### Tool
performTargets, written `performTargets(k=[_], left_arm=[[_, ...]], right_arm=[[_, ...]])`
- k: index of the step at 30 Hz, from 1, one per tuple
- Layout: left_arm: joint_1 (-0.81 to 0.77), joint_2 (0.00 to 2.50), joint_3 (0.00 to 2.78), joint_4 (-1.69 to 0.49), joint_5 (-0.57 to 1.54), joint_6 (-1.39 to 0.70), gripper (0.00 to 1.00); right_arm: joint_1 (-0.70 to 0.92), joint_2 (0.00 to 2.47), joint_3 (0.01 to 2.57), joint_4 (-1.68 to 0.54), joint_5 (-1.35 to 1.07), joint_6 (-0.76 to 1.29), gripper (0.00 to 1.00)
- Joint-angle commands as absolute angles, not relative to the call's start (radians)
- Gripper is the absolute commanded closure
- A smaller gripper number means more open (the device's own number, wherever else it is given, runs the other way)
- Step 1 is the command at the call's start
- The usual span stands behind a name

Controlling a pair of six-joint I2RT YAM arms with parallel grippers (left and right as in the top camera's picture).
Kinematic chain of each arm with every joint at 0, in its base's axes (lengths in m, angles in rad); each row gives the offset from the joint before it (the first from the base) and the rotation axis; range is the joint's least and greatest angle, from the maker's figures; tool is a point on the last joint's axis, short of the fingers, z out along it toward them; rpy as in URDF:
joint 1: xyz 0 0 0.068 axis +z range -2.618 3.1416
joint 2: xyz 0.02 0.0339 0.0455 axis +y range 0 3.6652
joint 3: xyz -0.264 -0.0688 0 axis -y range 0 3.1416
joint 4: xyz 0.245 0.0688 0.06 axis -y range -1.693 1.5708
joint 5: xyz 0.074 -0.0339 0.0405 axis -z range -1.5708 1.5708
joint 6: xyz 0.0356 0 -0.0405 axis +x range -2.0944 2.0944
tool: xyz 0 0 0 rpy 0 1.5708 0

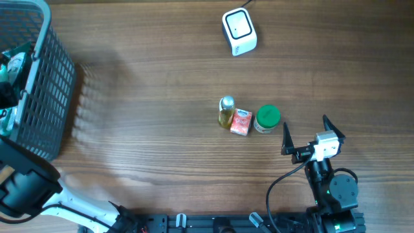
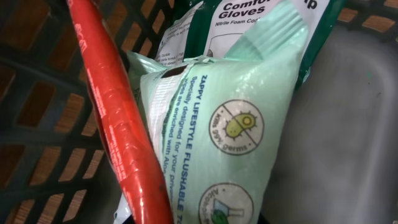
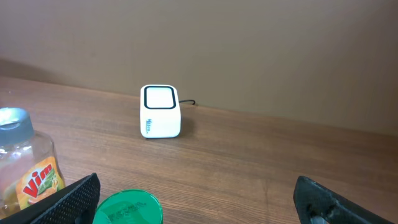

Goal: Scan the item barcode
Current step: 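Reach the left gripper into the basket and grasp the green glove package, then lift the glove package out and lay it on the table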

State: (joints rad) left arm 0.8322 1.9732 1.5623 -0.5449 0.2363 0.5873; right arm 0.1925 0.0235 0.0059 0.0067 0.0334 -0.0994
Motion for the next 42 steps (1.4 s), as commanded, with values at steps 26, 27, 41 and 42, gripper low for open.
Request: performTargets(k=[26,27,41,42], left_arm=[[0.225,1.259,1.569,-0.582,-0.271,0.157,0.88],[0.183,1.254,1.569,-0.625,-0.271,0.115,0.89],[-0.397,1.451,1.251,-0.870,-0.368,-0.376,0.96],[-0.421,1.470,1.193,-0.827,-0.368,-0.376,0.96]], right_arm=[[0.188,0.024,0.005,0.010,0.035,-0.104,0.00],[0.188,0.024,0.005,0.010,0.035,-0.105,0.00],[0.188,0.024,0.005,0.010,0.035,-0.105,0.00],[0.188,0.024,0.005,0.010,0.035,-0.105,0.00]])
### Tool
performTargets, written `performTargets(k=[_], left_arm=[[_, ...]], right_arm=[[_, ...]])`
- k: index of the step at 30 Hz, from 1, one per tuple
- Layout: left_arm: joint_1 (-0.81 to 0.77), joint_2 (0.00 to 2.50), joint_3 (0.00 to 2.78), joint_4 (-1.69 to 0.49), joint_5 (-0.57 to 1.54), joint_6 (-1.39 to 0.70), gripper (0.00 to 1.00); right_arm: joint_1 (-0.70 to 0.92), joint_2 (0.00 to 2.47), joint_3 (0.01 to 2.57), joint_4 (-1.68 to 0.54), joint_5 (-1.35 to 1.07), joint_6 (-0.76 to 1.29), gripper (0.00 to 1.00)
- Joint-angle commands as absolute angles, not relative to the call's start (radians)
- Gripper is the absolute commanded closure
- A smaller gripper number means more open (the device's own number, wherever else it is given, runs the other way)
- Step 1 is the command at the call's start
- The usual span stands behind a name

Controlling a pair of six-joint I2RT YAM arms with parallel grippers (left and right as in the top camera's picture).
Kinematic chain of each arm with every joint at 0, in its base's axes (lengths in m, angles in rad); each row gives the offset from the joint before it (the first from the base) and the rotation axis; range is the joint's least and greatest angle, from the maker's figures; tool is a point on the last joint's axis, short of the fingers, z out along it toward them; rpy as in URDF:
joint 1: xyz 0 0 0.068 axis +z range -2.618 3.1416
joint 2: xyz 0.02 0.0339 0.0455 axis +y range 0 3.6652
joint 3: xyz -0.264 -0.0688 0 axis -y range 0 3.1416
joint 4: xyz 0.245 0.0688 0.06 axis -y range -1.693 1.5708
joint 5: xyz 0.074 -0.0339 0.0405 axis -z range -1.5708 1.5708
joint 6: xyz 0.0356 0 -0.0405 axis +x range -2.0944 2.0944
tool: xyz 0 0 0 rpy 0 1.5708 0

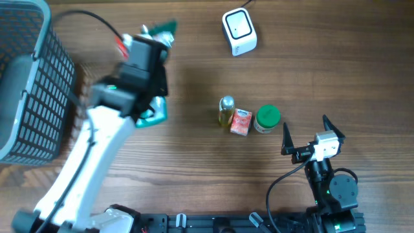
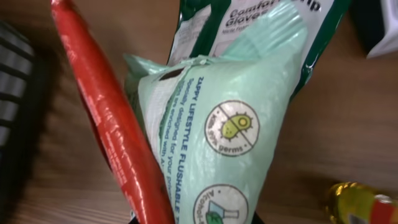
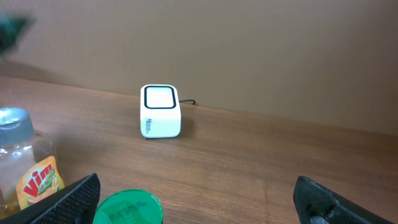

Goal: Scan the item barcode
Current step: 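Lift the glove package out and lay it on the table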

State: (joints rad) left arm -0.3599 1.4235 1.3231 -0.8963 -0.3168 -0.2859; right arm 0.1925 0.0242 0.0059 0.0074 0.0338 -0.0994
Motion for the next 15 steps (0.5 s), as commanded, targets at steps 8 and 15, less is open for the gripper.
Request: performTargets(k=[8,15], left_arm=[[-0.513,1.560,0.932,-0.559,-0.368,-0.378,0.93],[-0.517,1.560,0.916,-0.591,-0.332,-0.374,0.28]], right_arm=[[0.188,0.024,0.005,0.010,0.035,-0.105,0.00],[0.188,0.025,0.005,0.010,0.035,-0.104,0.00]])
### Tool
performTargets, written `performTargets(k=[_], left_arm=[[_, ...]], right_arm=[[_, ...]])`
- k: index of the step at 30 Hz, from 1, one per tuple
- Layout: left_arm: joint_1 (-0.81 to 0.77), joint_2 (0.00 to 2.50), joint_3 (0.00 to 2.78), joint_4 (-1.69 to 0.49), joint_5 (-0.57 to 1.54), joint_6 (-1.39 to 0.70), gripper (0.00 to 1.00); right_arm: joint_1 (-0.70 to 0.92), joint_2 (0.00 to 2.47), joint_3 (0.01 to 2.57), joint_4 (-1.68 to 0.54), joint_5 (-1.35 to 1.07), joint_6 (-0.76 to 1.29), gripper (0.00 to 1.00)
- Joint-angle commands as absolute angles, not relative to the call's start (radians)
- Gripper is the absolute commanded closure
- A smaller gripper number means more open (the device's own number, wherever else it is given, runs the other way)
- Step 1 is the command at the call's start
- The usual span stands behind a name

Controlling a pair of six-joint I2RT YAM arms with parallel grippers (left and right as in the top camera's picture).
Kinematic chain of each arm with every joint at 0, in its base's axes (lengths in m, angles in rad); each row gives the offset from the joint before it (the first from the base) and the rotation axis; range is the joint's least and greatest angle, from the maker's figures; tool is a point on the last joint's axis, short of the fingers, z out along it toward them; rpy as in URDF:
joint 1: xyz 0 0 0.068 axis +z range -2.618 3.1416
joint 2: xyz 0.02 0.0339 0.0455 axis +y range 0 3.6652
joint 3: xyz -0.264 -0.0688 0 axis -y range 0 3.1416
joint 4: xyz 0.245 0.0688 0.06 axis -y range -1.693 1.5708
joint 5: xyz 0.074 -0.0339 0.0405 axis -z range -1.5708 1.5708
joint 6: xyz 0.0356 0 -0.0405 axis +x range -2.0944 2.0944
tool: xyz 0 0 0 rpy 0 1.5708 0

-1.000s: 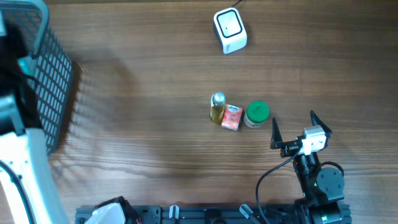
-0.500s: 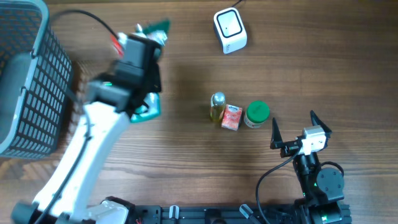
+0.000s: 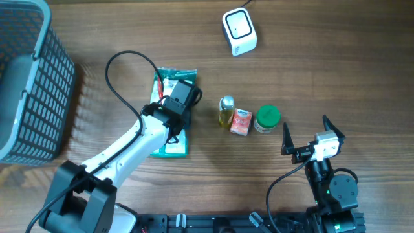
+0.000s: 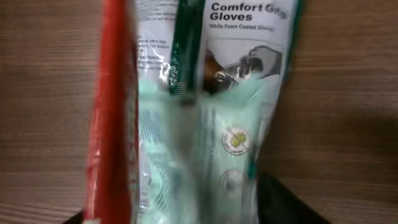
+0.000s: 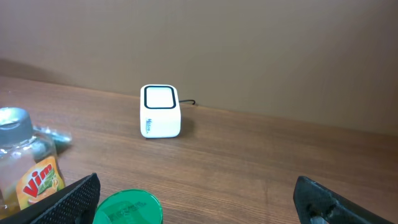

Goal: Scan the item barcode
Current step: 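Lift the glove package out and lay it on the table, then withdraw the left gripper beside the basket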

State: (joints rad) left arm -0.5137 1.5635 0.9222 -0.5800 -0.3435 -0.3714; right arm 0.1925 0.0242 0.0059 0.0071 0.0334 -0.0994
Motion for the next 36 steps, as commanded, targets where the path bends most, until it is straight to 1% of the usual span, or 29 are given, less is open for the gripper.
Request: performTargets(k=[1,5,13,17,18,19,21,25,26,30,36], left_arm=[[-0.517,1.560,0.916,-0.596,-0.320,-0.375,0.25],[-0.517,1.560,0.916,-0.618,-0.304,-0.370,0.17],[-0.516,1.492,0.916,-0.656,-0.304,-0.345,0.15],[-0.500,1.406,0.916,-0.655,-0.304,-0.349,0.10],[-0.491,1.378,0.916,-0.656,-0.304,-0.349,0.07],[-0.477,1.351,0.916,-0.655,-0.304,-0.349,0.05],[-0.446,1.317,0.916,-0.654,-0.304,-0.349,0.05],[-0.371,1.313,0.916,-0.659,-0.304,-0.353,0.02],[-0.356,1.313,0.916,-0.659,-0.303,-0.353,0.00],[-0.260,1.315,0.916,-0.659,-0.303,-0.353,0.00],[-0.071,1.318,0.916,-0.656,-0.304,-0.352,0.00]], right_arm=[[0.188,0.025,0.005,0.010,0.035,-0.105,0.00],[0.188,0.024,0.005,0.010,0.035,-0.104,0.00],[0.188,0.025,0.005,0.010,0.035,-0.104,0.00],[0.188,0.024,0.005,0.010,0.035,-0.105,0.00],[0.188,0.025,0.005,0.010,0.035,-0.105,0.00],[0.188,0.024,0.005,0.010,0.035,-0.104,0.00],[0.188,0.025,0.005,0.010,0.035,-0.105,0.00],[0.188,0.024,0.005,0.010,0.035,-0.105,0.00],[0.188,0.024,0.005,0.010,0.035,-0.104,0.00],[0.188,0.025,0.005,0.010,0.035,-0.105,0.00],[0.188,0.024,0.005,0.010,0.035,-0.105,0.00]])
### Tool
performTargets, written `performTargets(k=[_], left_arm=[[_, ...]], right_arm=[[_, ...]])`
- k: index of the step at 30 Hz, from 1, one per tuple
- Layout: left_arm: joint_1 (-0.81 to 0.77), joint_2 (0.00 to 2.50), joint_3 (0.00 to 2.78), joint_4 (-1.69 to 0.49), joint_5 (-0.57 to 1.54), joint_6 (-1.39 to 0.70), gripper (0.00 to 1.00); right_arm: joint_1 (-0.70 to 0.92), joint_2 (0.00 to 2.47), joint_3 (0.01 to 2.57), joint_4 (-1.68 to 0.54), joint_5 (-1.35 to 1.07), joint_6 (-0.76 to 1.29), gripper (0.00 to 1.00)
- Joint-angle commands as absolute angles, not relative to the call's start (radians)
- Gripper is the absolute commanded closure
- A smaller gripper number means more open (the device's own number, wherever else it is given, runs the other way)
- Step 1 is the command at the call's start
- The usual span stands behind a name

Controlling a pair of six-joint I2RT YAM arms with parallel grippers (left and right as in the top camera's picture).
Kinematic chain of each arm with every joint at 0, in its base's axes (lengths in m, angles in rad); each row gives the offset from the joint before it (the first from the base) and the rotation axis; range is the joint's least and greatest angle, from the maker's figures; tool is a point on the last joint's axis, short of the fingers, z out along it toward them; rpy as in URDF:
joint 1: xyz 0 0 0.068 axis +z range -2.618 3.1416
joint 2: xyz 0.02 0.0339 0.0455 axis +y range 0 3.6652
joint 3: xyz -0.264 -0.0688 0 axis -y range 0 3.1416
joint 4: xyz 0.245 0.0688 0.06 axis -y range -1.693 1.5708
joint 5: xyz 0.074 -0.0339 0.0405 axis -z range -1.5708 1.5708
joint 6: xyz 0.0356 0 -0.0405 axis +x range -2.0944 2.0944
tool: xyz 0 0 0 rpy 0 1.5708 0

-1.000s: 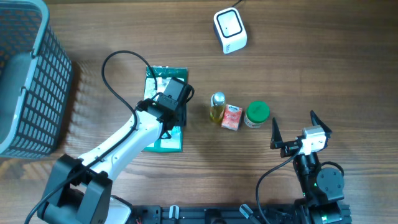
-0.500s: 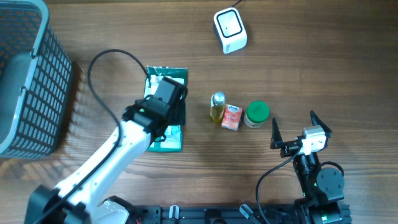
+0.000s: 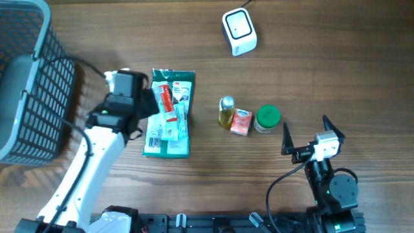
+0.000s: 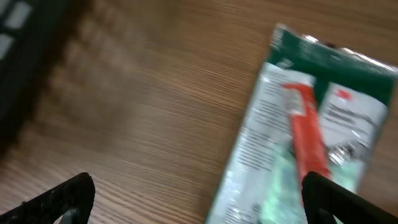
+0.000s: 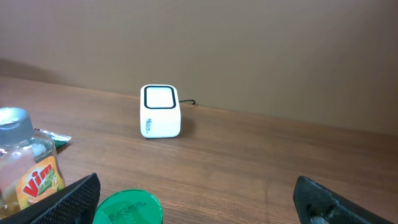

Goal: Scan the item barcode
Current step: 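Withdraw the left gripper beside the basket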

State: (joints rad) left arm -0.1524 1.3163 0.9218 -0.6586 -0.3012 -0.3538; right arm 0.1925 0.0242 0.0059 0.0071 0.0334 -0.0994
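Note:
A bundle of packets lies flat on the table: a green gloves pack (image 3: pixel 184 83) (image 4: pixel 348 106), a mint wipes pack (image 3: pixel 173 128) and a red stick-shaped pack (image 3: pixel 165 98) (image 4: pixel 306 134) on top. My left gripper (image 3: pixel 146 105) (image 4: pixel 198 194) stands open just left of the bundle, holding nothing. The white scanner (image 3: pixel 239 31) (image 5: pixel 160 111) sits at the far edge. My right gripper (image 3: pixel 305 126) (image 5: pixel 198 198) is open near the front right, apart from everything.
A grey mesh basket (image 3: pixel 29 77) stands at the far left. A small yellow bottle (image 3: pixel 226 111) (image 5: pixel 25 168), a pink carton (image 3: pixel 241 121) and a green-lidded jar (image 3: pixel 267 118) (image 5: pixel 127 208) stand in a row mid-table.
My left gripper has opened and let the bundle go. It now sits to the left of the packets, which lie flat on the table. The right arm has not moved.
My left gripper was shut on the bundle inside the basket. Then it held the bundle over the table, right of the basket. Then the bundle was down beside the bottle, still gripped. Now it lies released and the gripper has drawn back leftward.

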Motion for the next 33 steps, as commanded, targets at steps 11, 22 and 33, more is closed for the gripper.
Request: performTargets(k=[11,22,33], left_arm=[[0.092,1.324,0.916,-0.644,-0.304,-0.352,0.00],[0.092,1.324,0.916,-0.644,-0.304,-0.352,0.00],[0.092,1.324,0.916,-0.644,-0.304,-0.352,0.00]], right_arm=[[0.188,0.024,0.005,0.010,0.035,-0.104,0.00],[0.188,0.024,0.005,0.010,0.035,-0.105,0.00],[0.188,0.024,0.005,0.011,0.035,-0.104,0.00]])
